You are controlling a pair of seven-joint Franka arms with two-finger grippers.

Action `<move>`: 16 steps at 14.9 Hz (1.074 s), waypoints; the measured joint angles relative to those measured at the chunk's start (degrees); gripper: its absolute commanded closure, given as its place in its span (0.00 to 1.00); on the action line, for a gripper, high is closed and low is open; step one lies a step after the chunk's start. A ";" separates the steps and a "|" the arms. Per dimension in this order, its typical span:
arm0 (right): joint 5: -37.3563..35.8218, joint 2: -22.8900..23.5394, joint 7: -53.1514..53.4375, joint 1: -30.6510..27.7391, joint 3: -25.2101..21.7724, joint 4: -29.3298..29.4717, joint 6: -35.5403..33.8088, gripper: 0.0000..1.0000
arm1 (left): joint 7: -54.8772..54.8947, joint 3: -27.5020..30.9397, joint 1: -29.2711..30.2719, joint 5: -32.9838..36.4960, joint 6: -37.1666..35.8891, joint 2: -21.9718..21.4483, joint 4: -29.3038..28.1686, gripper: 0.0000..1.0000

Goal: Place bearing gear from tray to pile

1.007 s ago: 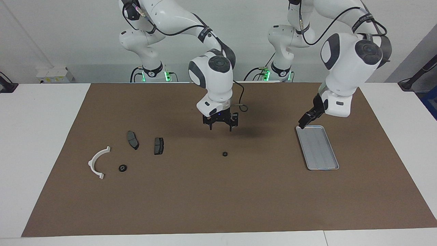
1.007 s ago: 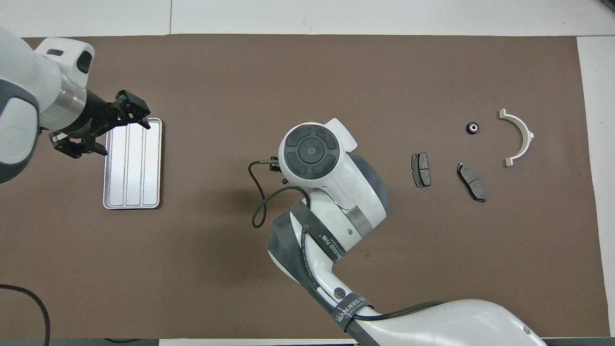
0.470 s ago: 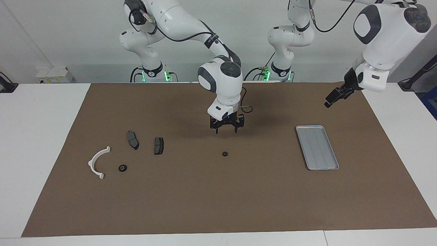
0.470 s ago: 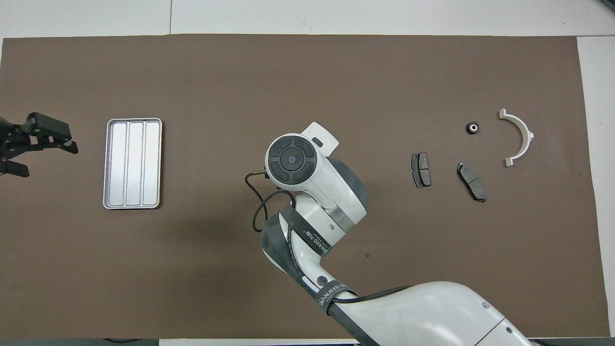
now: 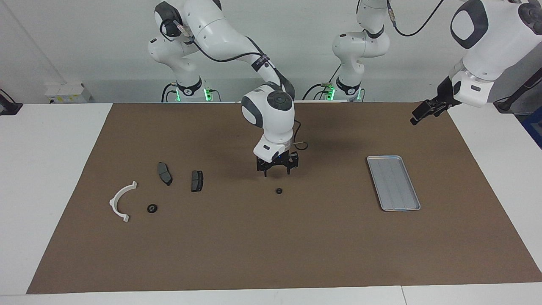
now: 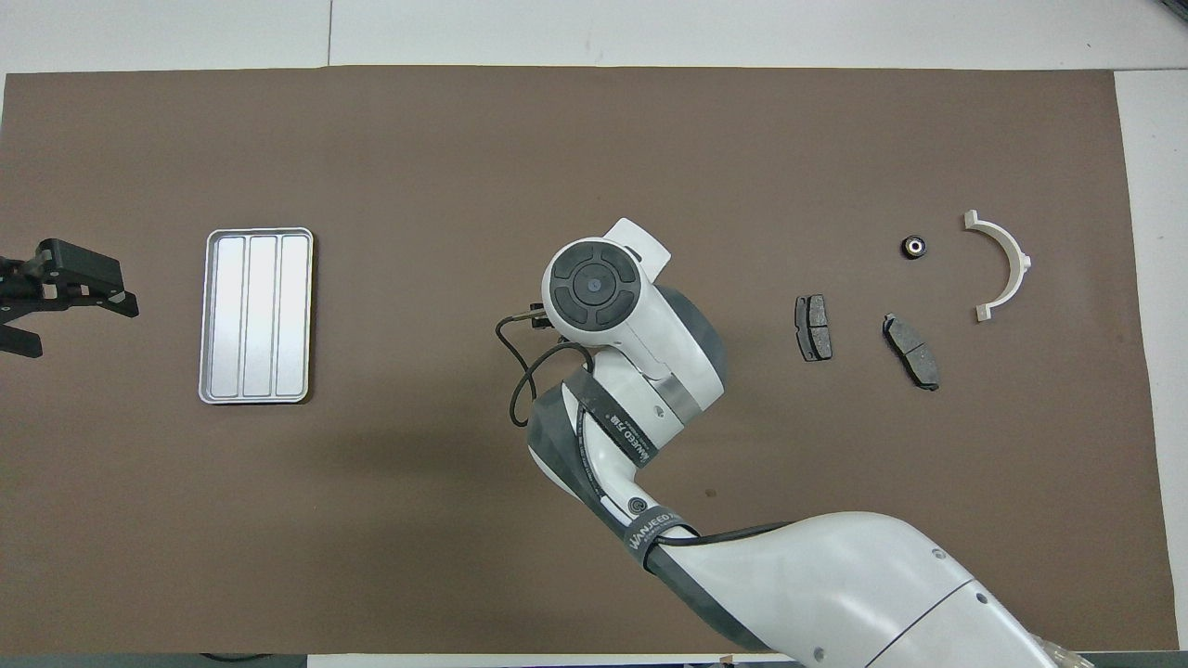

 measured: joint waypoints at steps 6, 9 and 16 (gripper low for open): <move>0.00 2.99 -0.05 -0.47 -0.01 0.05 4.25 0.06 | 5.01 -0.19 0.00 0.37 3.21 -0.24 -0.37 0.00; 0.00 4.05 -0.06 -0.49 -0.02 0.18 5.57 0.06 | 5.25 -0.23 0.00 0.39 4.66 -0.24 -0.89 0.00; 0.00 5.26 -0.10 -1.07 -0.02 0.51 6.82 0.06 | 5.32 -0.17 0.00 0.41 4.89 -0.30 -1.30 0.00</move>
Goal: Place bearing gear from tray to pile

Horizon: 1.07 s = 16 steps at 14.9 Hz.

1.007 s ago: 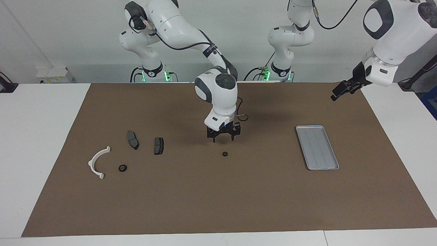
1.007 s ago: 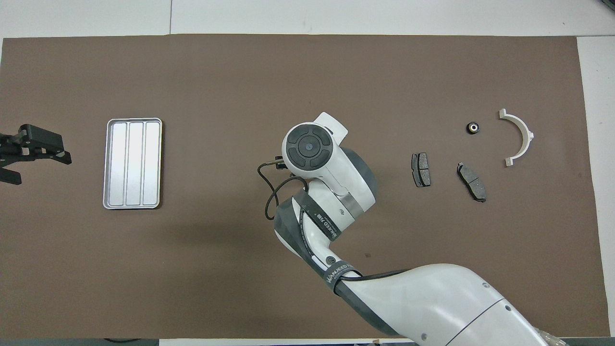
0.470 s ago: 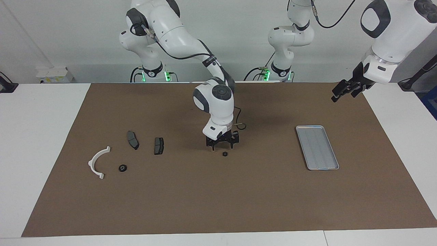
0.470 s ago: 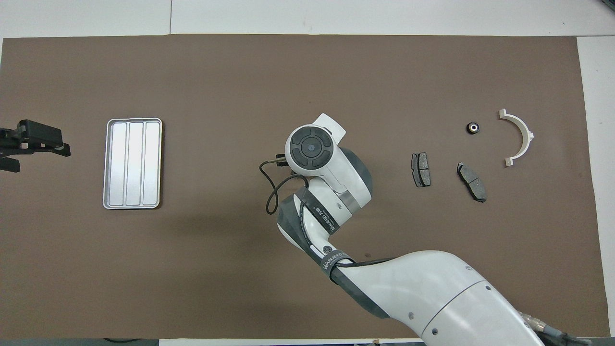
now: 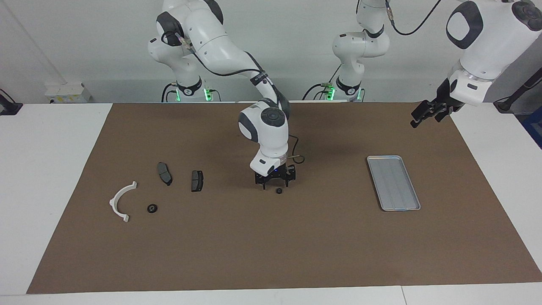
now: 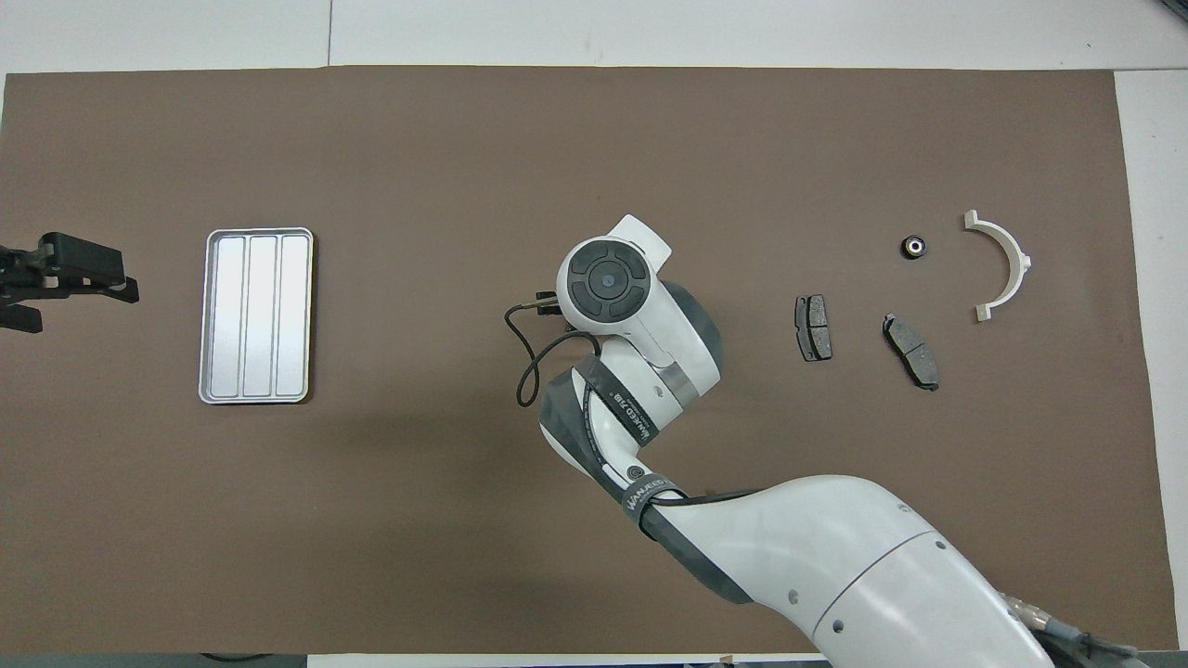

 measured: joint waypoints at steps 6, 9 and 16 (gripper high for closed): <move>-0.07 2.05 -0.01 0.04 0.12 2.55 0.38 0.40 | 0.00 -0.10 -0.02 0.00 0.12 -0.19 -0.02 0.00; -0.07 2.12 -0.02 0.04 0.11 3.13 0.37 0.71 | 0.00 -0.66 -0.09 0.00 0.12 -0.23 -0.02 0.00; -0.13 2.19 -0.02 0.27 0.26 4.29 -1.05 1.00 | 0.00 -0.71 -0.09 0.00 0.13 -0.28 -0.02 0.00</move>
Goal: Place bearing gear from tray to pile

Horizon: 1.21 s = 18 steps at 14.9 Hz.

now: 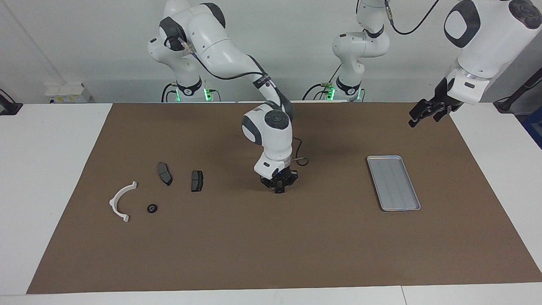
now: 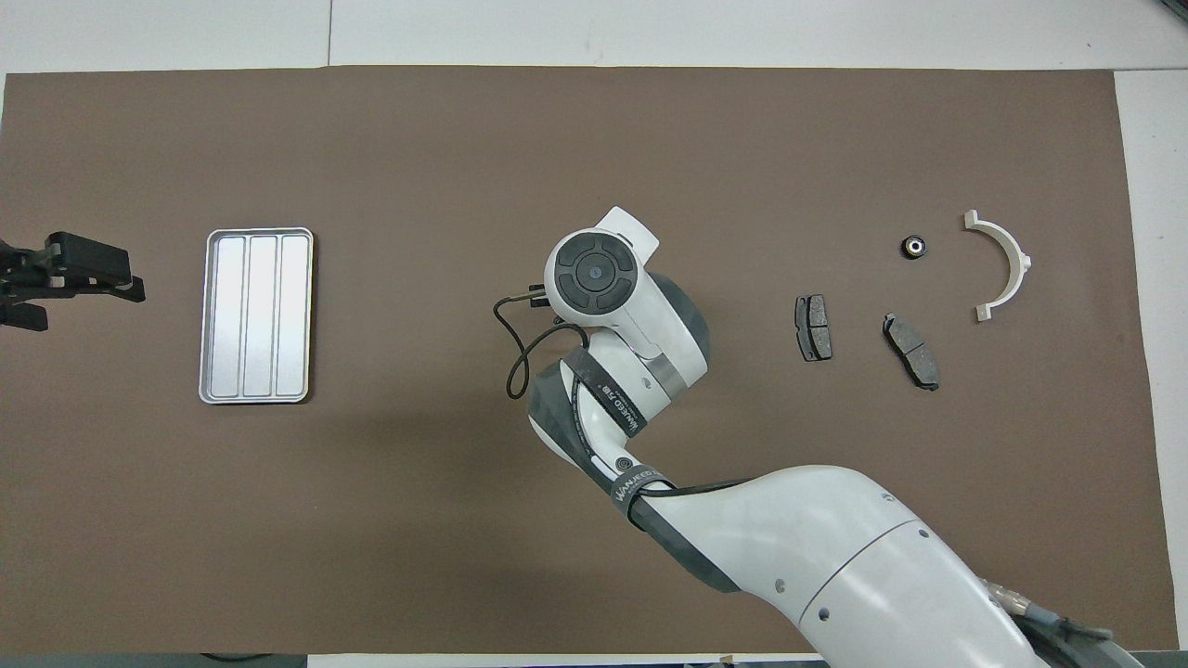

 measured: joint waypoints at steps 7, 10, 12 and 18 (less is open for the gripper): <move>0.02 0.07 -13.98 -9.09 -0.54 7.81 -8.72 1.00 | 0.00 0.00 0.00 0.00 0.00 -0.01 0.00 0.00; 1.12 -0.84 -26.00 -18.04 0.14 9.43 -10.61 1.00 | 0.00 0.00 0.00 0.00 0.00 -0.01 0.00 0.00; 1.75 -1.11 -34.06 -23.97 0.76 9.44 -11.02 1.00 | 0.00 0.00 0.00 0.00 0.00 -0.01 0.00 0.00; 4.56 -1.42 -39.83 -30.18 1.57 4.70 -10.96 1.00 | 0.00 0.00 0.00 0.00 0.00 -0.01 0.00 0.00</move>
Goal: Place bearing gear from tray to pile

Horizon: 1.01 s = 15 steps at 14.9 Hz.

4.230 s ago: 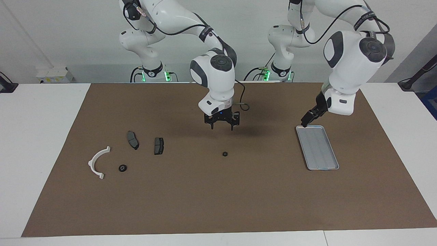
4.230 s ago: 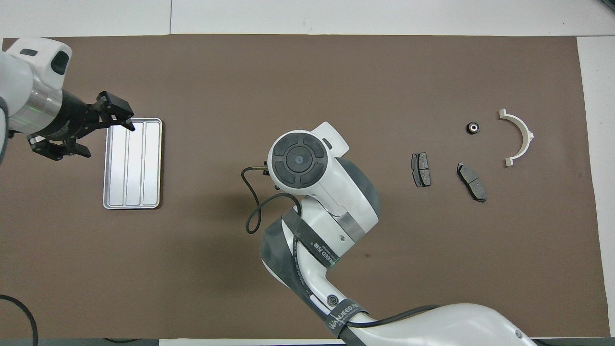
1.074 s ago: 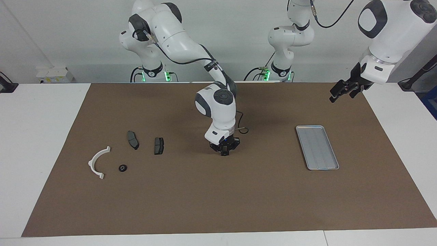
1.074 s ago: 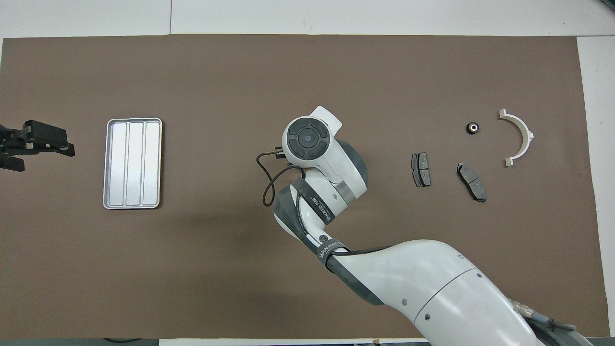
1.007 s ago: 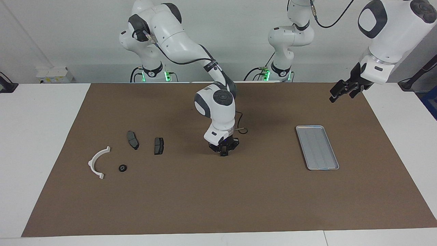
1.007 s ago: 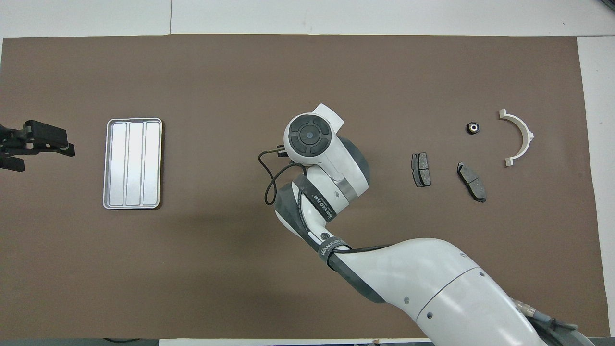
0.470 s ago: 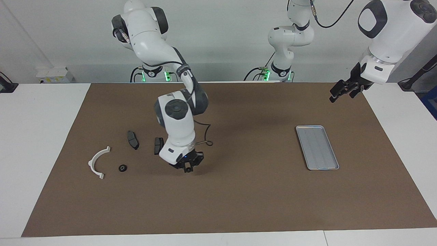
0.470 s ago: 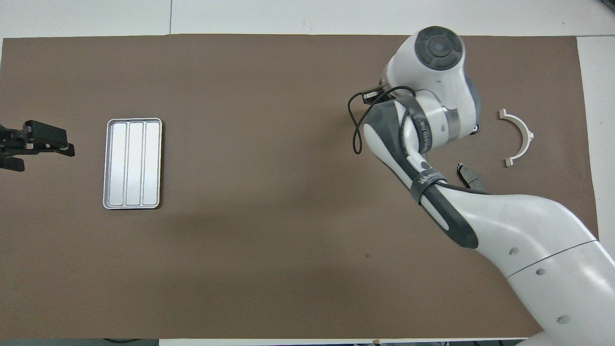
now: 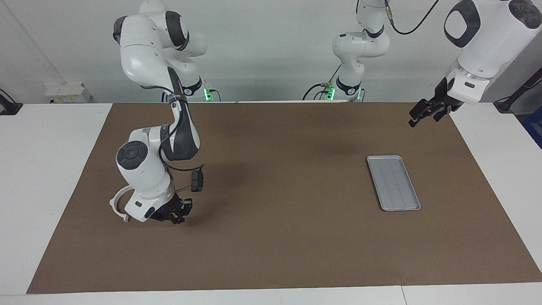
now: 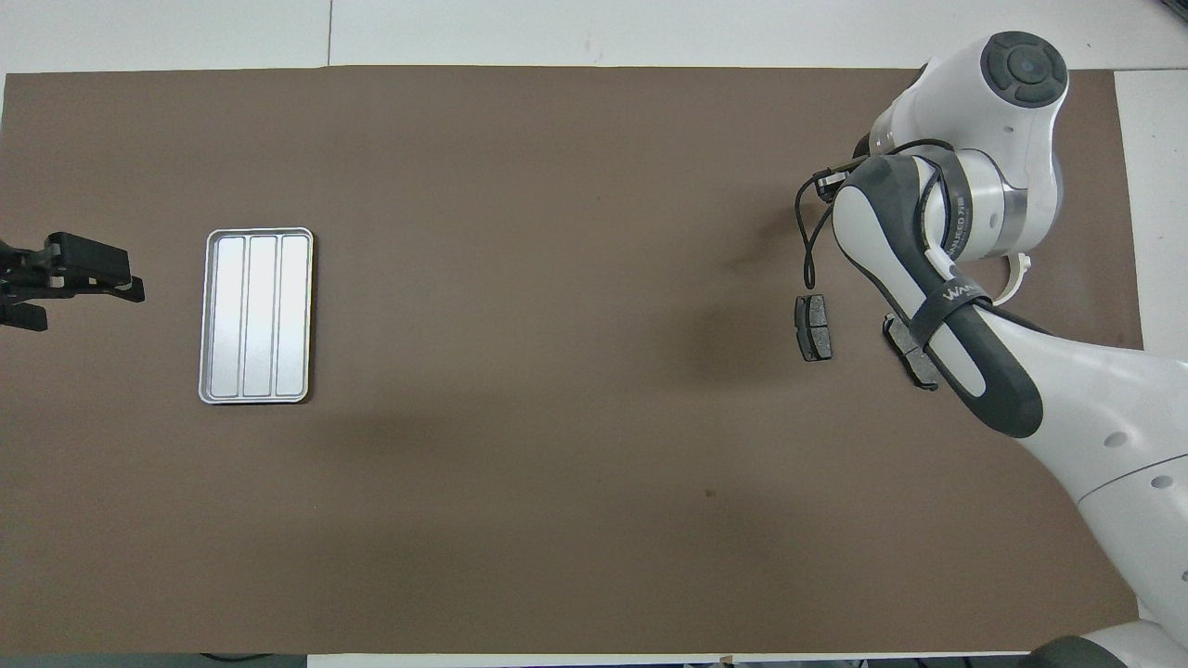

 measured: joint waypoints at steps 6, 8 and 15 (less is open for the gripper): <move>0.03 -2.17 -0.02 -0.51 0.25 -4.83 0.49 1.00 | 0.00 0.00 0.00 0.00 0.00 0.00 0.00 0.00; 0.03 -3.20 -1.29 -1.78 0.24 -6.58 0.49 1.00 | 0.00 0.00 0.00 0.00 0.00 0.00 0.00 0.00; 0.03 -5.28 -3.87 -4.30 0.41 -11.76 0.59 1.00 | 0.00 0.00 0.00 0.00 0.00 0.00 0.00 0.00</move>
